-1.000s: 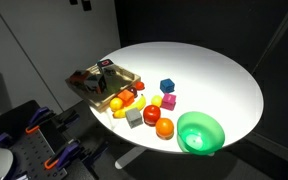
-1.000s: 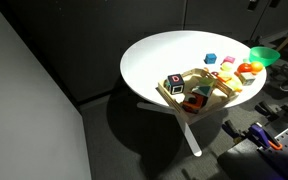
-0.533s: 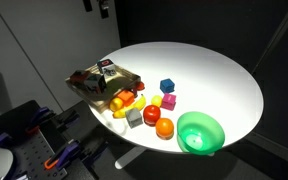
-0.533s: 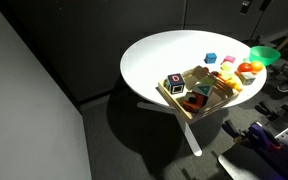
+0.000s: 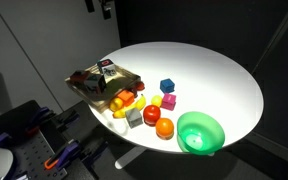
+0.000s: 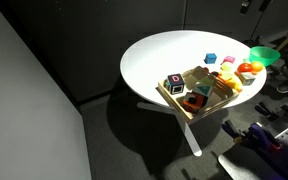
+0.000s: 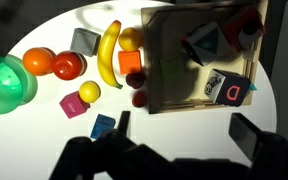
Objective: Put the grey building block on the tray
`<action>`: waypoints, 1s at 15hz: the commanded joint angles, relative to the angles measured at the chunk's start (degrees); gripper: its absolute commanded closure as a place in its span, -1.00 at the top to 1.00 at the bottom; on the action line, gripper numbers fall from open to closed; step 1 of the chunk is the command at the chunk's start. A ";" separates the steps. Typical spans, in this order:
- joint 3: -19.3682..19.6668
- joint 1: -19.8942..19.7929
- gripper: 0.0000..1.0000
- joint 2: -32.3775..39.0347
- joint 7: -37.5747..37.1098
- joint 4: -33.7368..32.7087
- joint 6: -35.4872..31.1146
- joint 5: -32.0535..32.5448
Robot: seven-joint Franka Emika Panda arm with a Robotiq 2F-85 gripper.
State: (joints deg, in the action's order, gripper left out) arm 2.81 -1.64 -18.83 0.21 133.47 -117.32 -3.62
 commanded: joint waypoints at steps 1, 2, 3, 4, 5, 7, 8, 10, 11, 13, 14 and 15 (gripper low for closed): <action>-0.04 -0.52 1.00 0.84 -0.45 -0.22 -0.29 0.53; 0.10 -0.72 1.00 1.53 -0.56 -0.37 -0.33 0.73; 0.20 -1.09 1.00 2.51 -0.93 -0.40 -0.83 1.22; 0.29 -1.46 1.00 3.49 -1.32 -0.39 -1.29 1.74; 0.32 -1.87 1.00 4.37 -1.72 -0.40 -1.91 2.28; 0.43 -2.77 1.00 6.43 -2.75 -0.47 -3.12 3.82; 0.52 -3.10 1.00 7.41 -3.16 -0.52 -3.68 4.60; 0.63 -3.83 1.00 9.31 -4.70 -0.34 -5.30 6.50; 0.74 -4.10 1.00 10.29 -5.64 -0.29 -5.93 7.33; 0.95 -4.49 1.00 12.08 -7.36 -0.19 -6.99 8.67; 1.04 -4.68 1.00 12.99 -8.36 -0.14 -7.50 9.40; 1.16 -4.83 1.00 13.93 -9.26 -0.20 -7.77 9.96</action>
State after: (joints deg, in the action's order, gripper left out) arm 3.60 -6.00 -7.01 -5.77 133.55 -123.73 3.92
